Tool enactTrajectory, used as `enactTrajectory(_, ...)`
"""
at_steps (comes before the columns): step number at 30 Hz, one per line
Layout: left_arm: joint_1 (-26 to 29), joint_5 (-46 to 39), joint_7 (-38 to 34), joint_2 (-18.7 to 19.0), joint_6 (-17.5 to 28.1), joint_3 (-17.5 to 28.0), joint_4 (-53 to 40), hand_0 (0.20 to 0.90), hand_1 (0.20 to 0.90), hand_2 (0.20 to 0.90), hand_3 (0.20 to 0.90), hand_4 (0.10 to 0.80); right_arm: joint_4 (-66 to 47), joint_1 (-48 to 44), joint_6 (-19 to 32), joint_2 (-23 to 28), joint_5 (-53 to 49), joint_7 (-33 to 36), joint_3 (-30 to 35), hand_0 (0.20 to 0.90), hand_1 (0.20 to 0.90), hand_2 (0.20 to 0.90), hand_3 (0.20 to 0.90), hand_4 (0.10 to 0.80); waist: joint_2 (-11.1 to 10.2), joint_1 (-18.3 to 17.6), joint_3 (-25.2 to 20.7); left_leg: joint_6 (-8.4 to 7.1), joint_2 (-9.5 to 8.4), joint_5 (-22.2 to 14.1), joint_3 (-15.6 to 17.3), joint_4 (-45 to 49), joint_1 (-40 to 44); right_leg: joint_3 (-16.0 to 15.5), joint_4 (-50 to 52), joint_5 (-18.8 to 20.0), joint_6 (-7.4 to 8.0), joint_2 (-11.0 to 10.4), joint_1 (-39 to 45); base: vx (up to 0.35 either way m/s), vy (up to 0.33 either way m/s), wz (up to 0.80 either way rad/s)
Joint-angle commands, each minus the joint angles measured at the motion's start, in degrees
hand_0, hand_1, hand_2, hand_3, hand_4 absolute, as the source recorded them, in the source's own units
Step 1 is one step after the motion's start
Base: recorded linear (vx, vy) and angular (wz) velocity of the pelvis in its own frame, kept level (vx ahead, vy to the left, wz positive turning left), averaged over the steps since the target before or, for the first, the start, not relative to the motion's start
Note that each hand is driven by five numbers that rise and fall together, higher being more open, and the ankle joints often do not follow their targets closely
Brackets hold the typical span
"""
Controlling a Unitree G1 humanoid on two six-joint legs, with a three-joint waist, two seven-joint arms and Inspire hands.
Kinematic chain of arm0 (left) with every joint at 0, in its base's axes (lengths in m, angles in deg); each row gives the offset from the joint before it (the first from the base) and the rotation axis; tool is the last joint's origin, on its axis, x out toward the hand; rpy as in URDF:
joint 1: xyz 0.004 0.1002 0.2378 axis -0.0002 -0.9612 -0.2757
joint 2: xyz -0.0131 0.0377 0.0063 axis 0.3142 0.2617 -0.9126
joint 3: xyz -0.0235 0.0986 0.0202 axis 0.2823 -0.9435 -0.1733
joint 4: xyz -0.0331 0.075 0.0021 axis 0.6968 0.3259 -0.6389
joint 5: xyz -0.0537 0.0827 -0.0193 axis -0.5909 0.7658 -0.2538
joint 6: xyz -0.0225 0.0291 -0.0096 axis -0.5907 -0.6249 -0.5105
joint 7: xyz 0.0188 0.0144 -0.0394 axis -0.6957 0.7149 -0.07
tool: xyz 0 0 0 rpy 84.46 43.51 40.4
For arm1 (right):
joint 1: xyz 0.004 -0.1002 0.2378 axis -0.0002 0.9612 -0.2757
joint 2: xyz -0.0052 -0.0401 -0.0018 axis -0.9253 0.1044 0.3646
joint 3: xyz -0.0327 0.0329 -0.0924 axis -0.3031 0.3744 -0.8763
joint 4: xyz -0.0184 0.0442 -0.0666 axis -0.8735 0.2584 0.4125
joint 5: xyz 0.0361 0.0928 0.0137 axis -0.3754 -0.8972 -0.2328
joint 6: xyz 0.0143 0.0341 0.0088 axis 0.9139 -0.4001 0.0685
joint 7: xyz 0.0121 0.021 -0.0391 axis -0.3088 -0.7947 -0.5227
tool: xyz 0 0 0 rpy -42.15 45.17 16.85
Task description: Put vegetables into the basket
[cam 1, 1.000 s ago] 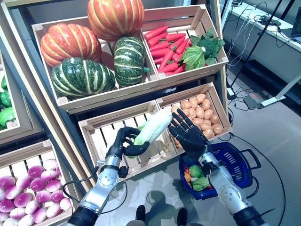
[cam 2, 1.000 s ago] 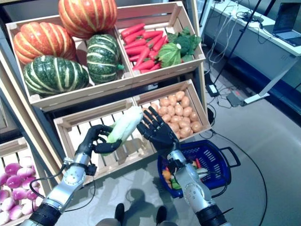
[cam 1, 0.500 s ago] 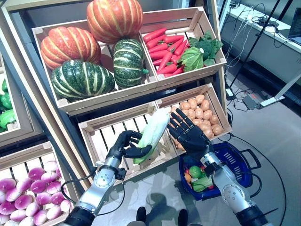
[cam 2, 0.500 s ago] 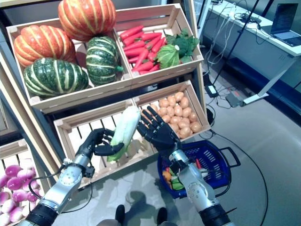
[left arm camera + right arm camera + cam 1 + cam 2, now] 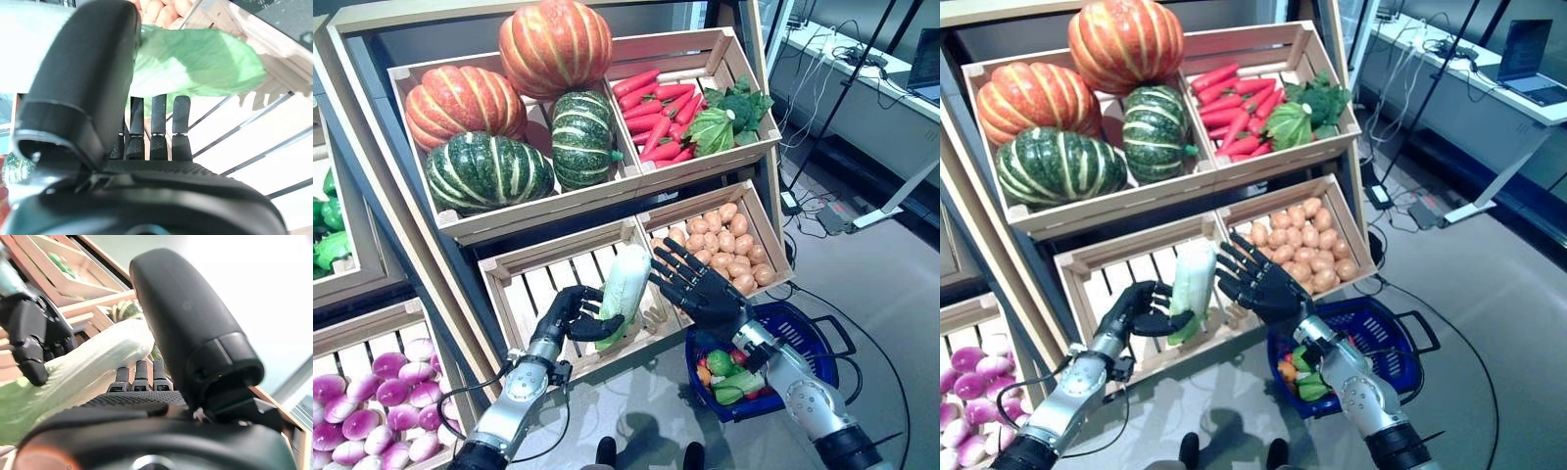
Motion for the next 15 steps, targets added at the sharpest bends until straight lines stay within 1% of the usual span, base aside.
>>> enactTrajectory(1, 8.97, 3.54, 2.23, -0.95, 10.71, -2.17, -4.10, 0.300, 0.300, 0.300, 0.300, 0.400, -3.93, -4.04, -5.51, -3.74, -1.41, -11.15, -6.97, 0.900, 0.900, 0.900, 0.900, 0.800, -2.01, 0.71, -3.46, -2.42, 1.66, -5.48, -1.12, 0.10, 2.32, 0.12, 0.13, -1.98, 4.01, -4.36, 4.52, 0.000, 0.000, 0.00)
enactTrajectory(3, 8.96, 7.15, 0.94, -0.46, 10.68, -2.26, -4.47, 0.300, 0.300, 0.300, 0.300, 0.400, -3.42, -3.84, -4.89, -3.20, -0.80, -10.16, -6.88, 0.900, 0.900, 0.900, 0.900, 0.800, -2.07, 0.65, -3.37, -2.43, 1.70, -5.47, -1.14, 0.10, 2.38, 0.17, 0.13, -1.95, 4.01, -4.30, 4.52, 0.000, 0.000, 0.00)
enactTrajectory(5, 9.00, 9.34, -0.63, 0.25, 10.58, -2.40, -4.55, 0.300, 0.300, 0.300, 0.300, 0.400, -3.08, -3.79, -3.37, -3.12, -0.46, -6.98, -6.77, 0.900, 0.900, 0.900, 0.900, 0.800, -2.08, 0.53, -3.29, -2.51, 1.78, -5.38, -1.12, 0.10, 2.36, 0.47, 0.13, -1.90, 4.04, -4.22, 4.39, 0.000, 0.000, 0.00)
enactTrajectory(7, 9.32, 11.94, -2.09, 0.65, 10.41, -2.40, -4.37, 0.300, 0.300, 0.300, 0.300, 0.400, -2.17, -3.91, -0.48, -3.35, 0.70, -3.78, -6.57, 0.900, 0.900, 0.900, 0.900, 0.800, -2.07, 0.41, -3.22, -2.53, 1.86, -5.41, -0.99, 0.10, 2.38, 0.57, 0.13, -1.91, 4.11, -4.23, 4.36, 0.000, 0.000, 0.00)
enactTrajectory(8, 9.45, 12.49, -2.55, 0.82, 10.25, -2.43, -4.23, 0.300, 0.300, 0.300, 0.300, 0.400, -2.01, -4.03, 1.88, -3.28, 2.21, -1.70, -6.47, 0.900, 0.900, 0.900, 0.900, 0.800, -2.04, 0.34, -3.22, -2.56, 1.88, -5.38, -1.02, 0.10, 2.39, 0.67, 0.13, -1.91, 4.11, -4.20, 4.33, 0.000, 0.000, 0.00)
enactTrajectory(9, 9.47, 12.57, -2.69, 0.85, 10.21, -2.45, -4.19, 0.300, 0.300, 0.300, 0.300, 0.400, -1.99, -4.07, 2.19, -3.24, 2.21, -1.27, -6.46, 0.900, 0.900, 0.900, 0.900, 0.800, -2.03, 0.34, -3.22, -2.57, 1.89, -5.37, -1.02, 0.10, 2.40, 0.70, 0.13, -1.90, 4.10, -4.19, 4.31, 0.000, 0.000, 0.00)
enactTrajectory(10, 9.58, 13.14, -3.53, 0.78, 9.86, -2.63, -4.13, 0.300, 0.300, 0.300, 0.300, 0.400, -1.73, -4.25, 3.37, -3.64, 3.14, 1.23, -6.35, 0.900, 0.900, 0.900, 0.900, 0.800, -1.92, 0.19, -3.22, -2.58, 1.82, -5.33, -1.10, 0.10, 2.37, 0.99, 0.13, -1.90, 4.09, -4.14, 4.29, 0.000, 0.000, 0.00)
enactTrajectory(11, 9.69, 13.42, -4.04, 0.78, 9.61, -2.78, -4.14, 0.300, 0.300, 0.300, 0.300, 0.400, -1.53, -4.28, 5.86, -3.95, 5.60, 3.31, -6.42, 0.900, 0.900, 0.900, 0.900, 0.800, -1.84, 0.07, -3.20, -2.60, 1.82, -5.31, -1.06, 0.10, 2.37, 1.09, 0.13, -1.85, 4.10, -4.13, 4.22, 0.000, 0.000, 0.00)
enactTrajectory(12, 9.98, 13.31, -4.89, 0.70, 9.31, -3.04, -3.95, 0.300, 0.300, 0.300, 0.300, 0.400, -1.60, -4.56, 6.78, -4.18, 7.08, 5.19, -6.30, 0.900, 0.900, 0.900, 0.900, 0.800, -1.77, -0.16, -3.25, -2.46, 1.69, -4.82, -1.10, 0.10, 1.93, 1.19, 0.13, -1.41, 4.10, -4.29, 3.74, -0.023, 0.017, -0.03)
enactTrajectory(15, 10.11, 13.38, -5.93, 0.49, 8.61, -3.40, -4.38, 0.300, 0.300, 0.300, 0.300, 0.400, -1.97, -4.60, 8.89, -4.75, 10.51, 8.41, -6.42, 0.900, 0.900, 0.900, 0.900, 0.800, -1.51, -0.36, -3.11, -2.38, 1.67, -4.84, -0.95, 0.10, 1.92, 1.47, 0.13, -1.39, 4.11, -4.31, 3.63, 0.000, 0.000, 0.00)
